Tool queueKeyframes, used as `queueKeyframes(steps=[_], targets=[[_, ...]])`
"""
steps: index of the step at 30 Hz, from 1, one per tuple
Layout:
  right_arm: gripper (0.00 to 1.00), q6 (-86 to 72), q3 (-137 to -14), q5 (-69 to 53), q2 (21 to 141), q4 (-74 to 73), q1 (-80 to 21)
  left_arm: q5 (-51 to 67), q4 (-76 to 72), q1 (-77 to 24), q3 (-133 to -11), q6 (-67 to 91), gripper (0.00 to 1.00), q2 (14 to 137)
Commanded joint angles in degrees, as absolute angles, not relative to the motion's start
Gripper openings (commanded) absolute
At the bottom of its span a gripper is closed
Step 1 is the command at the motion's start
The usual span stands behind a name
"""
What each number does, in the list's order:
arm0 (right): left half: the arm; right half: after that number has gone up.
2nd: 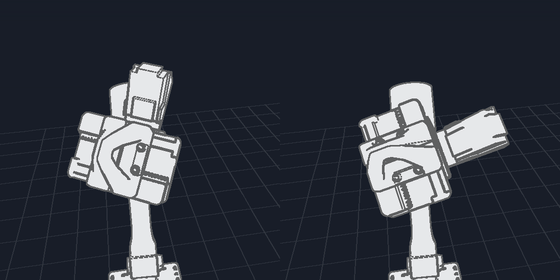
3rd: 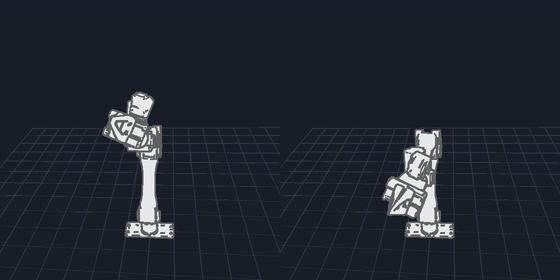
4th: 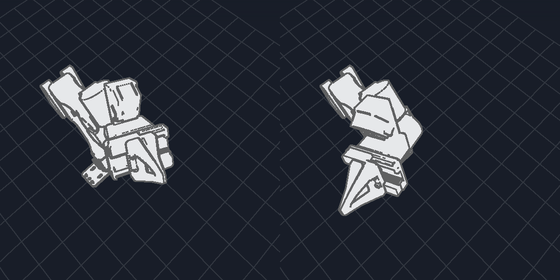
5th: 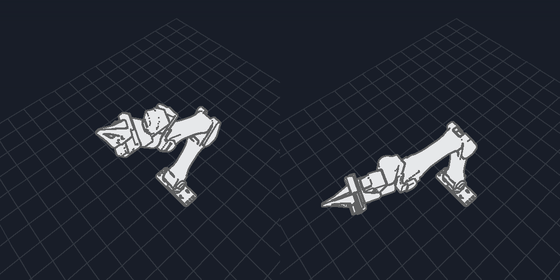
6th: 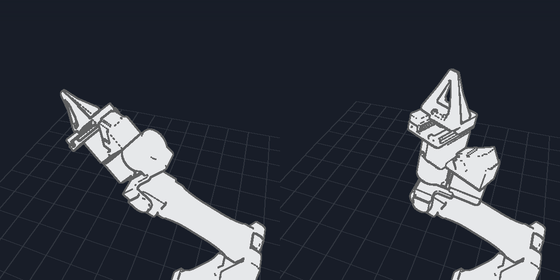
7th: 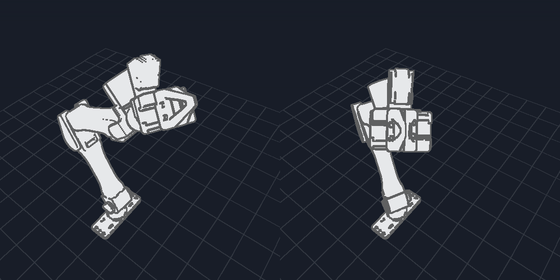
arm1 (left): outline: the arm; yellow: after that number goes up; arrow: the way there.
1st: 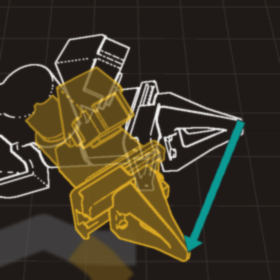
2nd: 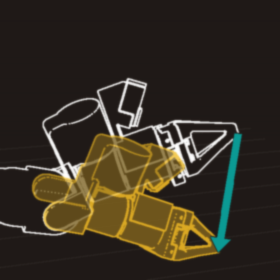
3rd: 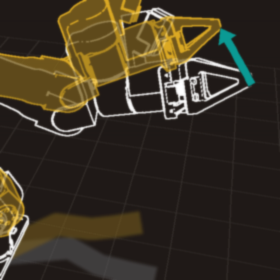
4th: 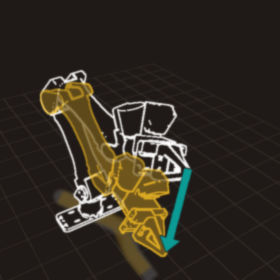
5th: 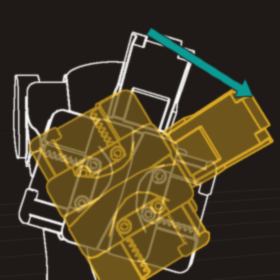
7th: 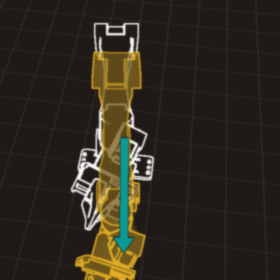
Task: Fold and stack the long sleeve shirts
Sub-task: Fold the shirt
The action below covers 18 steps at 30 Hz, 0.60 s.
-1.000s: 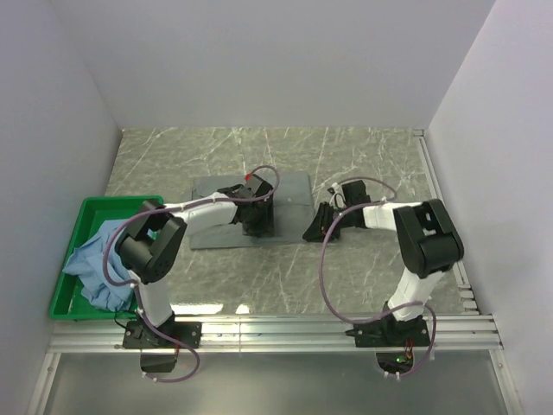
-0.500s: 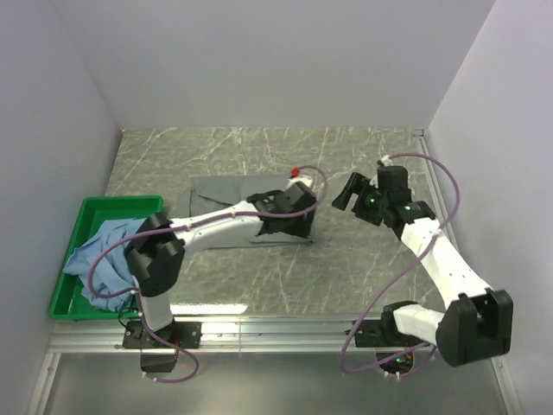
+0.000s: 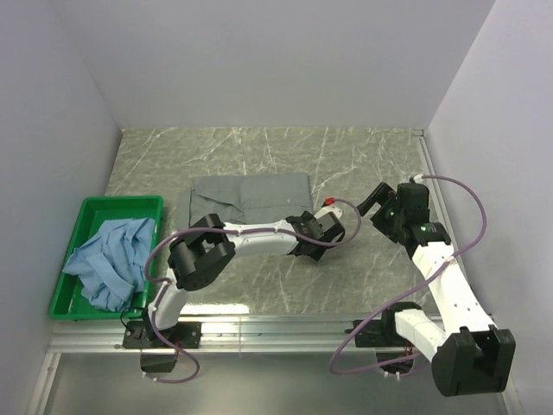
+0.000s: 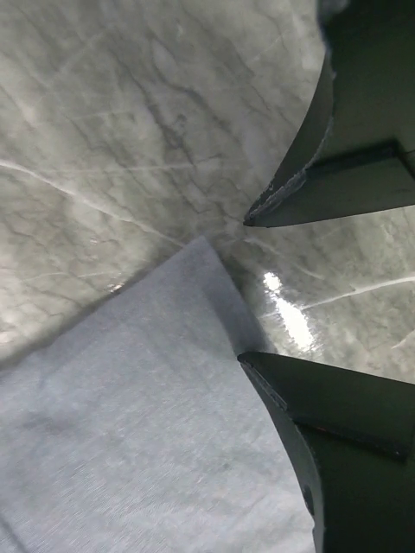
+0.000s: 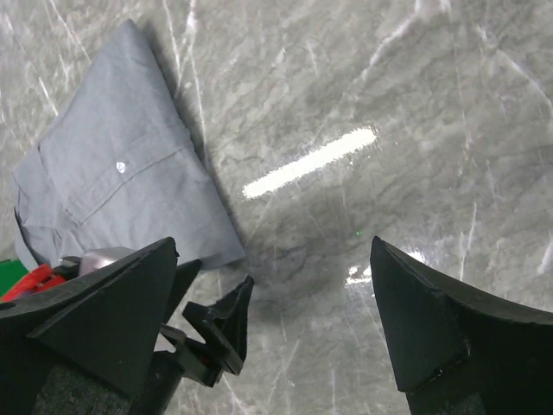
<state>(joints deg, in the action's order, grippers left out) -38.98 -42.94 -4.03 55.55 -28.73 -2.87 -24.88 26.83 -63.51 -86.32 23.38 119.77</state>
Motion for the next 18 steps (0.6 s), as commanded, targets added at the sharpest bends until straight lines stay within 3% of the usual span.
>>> queueKeyframes(steps=[1,14,18], targets=[[0.99,-39.90,-41.84,-2.90,54.32,-27.42,-2.11,-29.09,24.26,-63.81,-89.12,20.13,0.65,120.14],[0.97,-41.31,-38.76,-4.39,54.75,-24.26,-1.49,-29.01,25.66,-63.98,-92.20,19.25,0.57,124.98],[0.96,-41.57,-37.80,-5.88,55.46,-22.86,-1.32,-29.09,25.93,-64.07,-92.37,19.33,0.42,124.98]])
